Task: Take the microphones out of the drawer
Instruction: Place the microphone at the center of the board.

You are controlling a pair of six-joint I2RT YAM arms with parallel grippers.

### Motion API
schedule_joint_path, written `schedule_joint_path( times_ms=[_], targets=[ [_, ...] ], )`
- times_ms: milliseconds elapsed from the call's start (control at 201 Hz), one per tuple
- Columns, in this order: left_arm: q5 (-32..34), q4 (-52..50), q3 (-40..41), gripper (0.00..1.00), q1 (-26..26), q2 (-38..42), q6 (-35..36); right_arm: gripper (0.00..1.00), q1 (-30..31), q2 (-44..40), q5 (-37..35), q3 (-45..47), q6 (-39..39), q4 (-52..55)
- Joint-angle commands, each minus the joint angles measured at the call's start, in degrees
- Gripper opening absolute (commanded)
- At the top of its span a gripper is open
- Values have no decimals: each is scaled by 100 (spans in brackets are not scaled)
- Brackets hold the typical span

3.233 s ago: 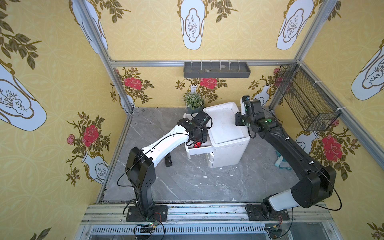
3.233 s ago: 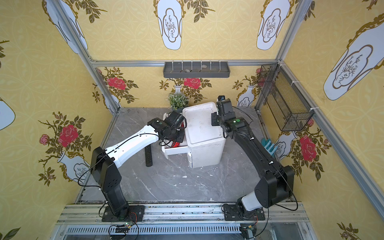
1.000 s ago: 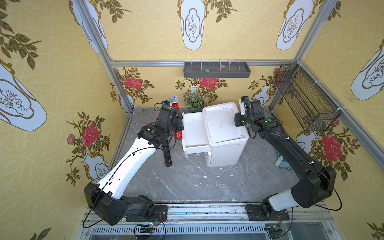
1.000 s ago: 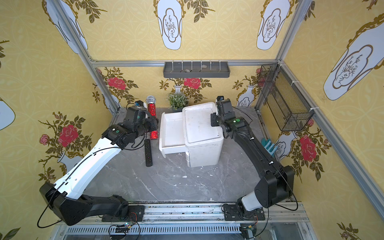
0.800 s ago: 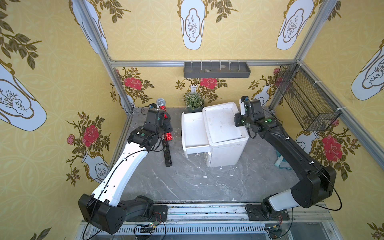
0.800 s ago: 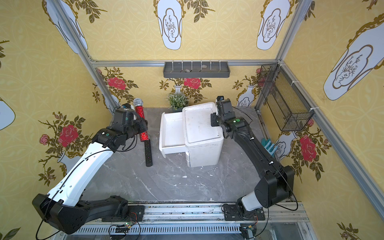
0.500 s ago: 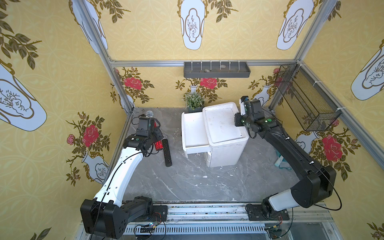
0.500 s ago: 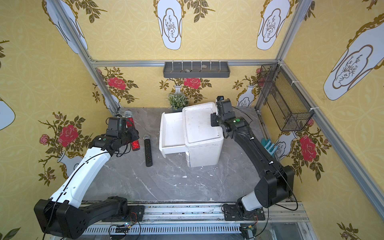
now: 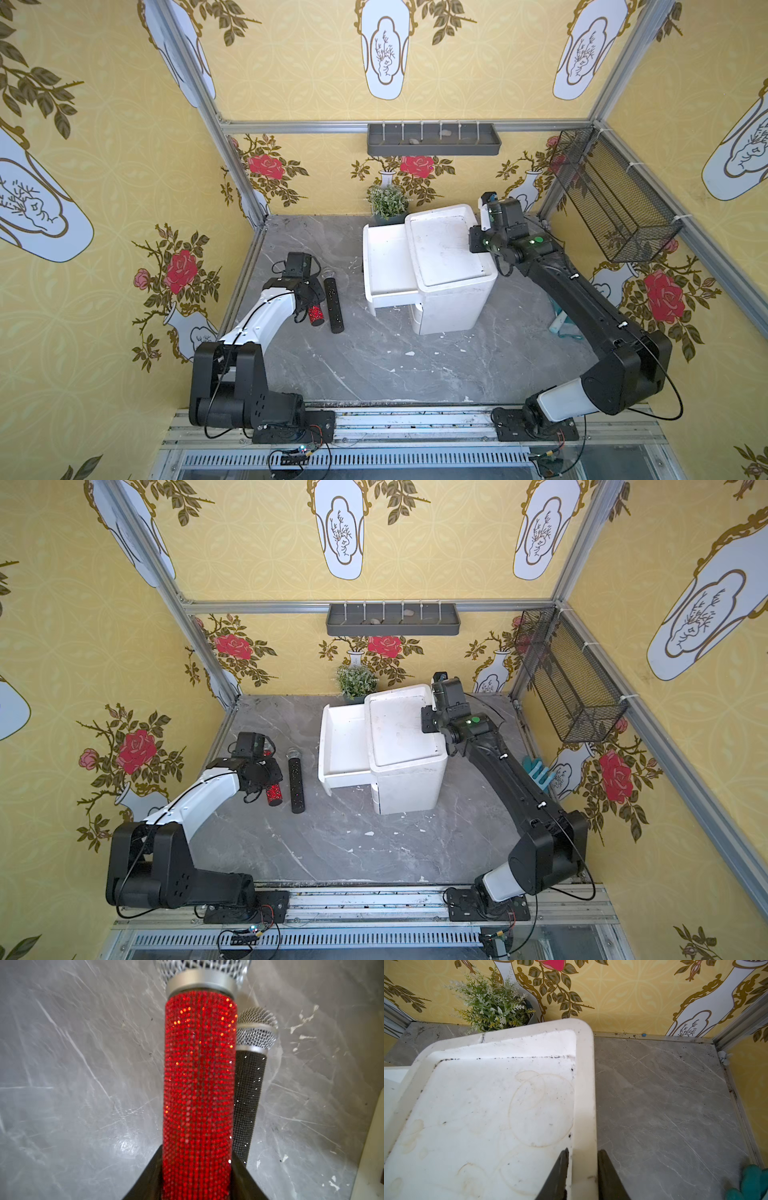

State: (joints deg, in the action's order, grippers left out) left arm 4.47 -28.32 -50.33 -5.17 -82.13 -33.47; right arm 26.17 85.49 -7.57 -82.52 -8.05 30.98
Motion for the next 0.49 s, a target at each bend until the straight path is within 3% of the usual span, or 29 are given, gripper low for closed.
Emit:
schedule_joint_path(
  times_ms=[0,488],
  targets=[
    [-46,451,131,27,7,-242,-32,27,28,46,244,65,-37,448],
    [110,819,383,34,7,-1011,1,27,28,66,230,103,-56,444]
  ],
)
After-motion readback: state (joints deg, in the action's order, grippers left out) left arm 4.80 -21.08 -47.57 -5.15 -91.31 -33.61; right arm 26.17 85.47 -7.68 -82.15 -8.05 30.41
